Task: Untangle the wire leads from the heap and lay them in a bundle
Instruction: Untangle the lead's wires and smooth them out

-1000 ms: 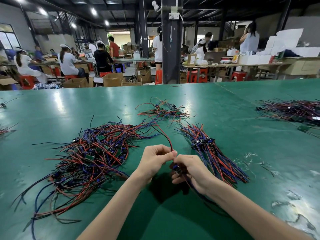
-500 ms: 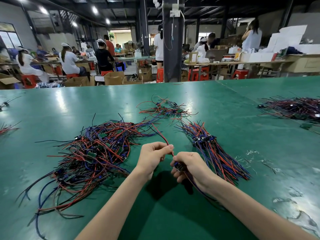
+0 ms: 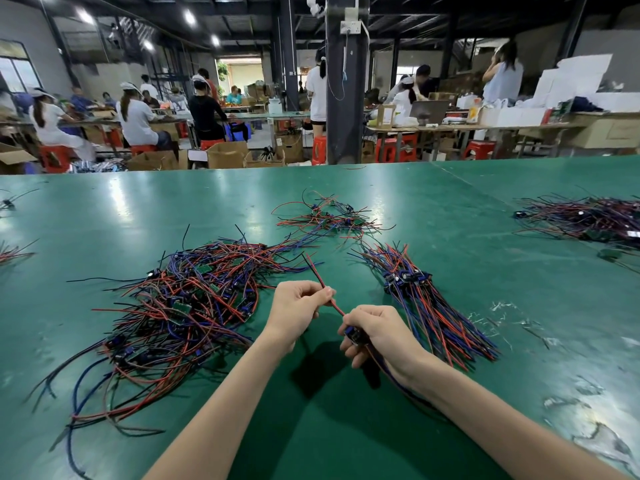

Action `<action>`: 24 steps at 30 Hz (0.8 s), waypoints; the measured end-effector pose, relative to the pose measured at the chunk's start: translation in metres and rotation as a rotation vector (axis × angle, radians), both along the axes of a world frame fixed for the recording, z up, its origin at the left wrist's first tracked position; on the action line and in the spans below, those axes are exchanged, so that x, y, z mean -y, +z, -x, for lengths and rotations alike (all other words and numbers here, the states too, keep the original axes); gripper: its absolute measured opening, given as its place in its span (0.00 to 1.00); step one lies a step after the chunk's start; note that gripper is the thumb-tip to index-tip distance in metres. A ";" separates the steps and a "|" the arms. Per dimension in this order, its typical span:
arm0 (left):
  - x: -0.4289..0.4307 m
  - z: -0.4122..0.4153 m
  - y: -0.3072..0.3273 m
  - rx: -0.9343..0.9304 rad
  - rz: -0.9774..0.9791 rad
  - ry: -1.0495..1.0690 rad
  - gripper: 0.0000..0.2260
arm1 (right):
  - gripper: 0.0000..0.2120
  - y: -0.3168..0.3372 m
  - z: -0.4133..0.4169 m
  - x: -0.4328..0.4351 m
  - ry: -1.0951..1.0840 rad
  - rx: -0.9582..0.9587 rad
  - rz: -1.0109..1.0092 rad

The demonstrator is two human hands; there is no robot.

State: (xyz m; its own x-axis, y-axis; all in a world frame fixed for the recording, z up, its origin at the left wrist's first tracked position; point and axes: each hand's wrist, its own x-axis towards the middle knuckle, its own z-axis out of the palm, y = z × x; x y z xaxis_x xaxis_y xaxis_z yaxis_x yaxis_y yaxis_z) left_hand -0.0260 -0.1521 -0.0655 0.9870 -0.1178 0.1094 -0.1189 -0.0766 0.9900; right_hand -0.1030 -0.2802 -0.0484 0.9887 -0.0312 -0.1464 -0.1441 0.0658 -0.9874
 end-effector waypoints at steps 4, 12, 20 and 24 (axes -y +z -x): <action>0.001 0.000 0.004 -0.020 0.062 0.021 0.08 | 0.08 0.000 0.000 0.001 -0.002 -0.006 -0.022; -0.007 -0.002 0.007 -0.051 0.106 0.070 0.07 | 0.08 -0.001 0.002 0.002 0.026 0.008 0.031; -0.006 -0.005 0.010 0.096 0.007 0.116 0.09 | 0.08 0.000 0.001 0.003 0.041 0.004 0.032; -0.010 -0.010 0.012 0.043 0.137 0.172 0.10 | 0.09 -0.001 0.001 0.003 0.079 -0.016 0.051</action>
State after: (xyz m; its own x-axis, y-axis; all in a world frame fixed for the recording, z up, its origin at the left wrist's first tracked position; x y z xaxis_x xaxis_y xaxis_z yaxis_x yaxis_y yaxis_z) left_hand -0.0159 -0.1418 -0.0539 0.9854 0.0712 0.1549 -0.1577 0.0356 0.9868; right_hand -0.1040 -0.2832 -0.0490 0.9860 0.0392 -0.1621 -0.1624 0.0037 -0.9867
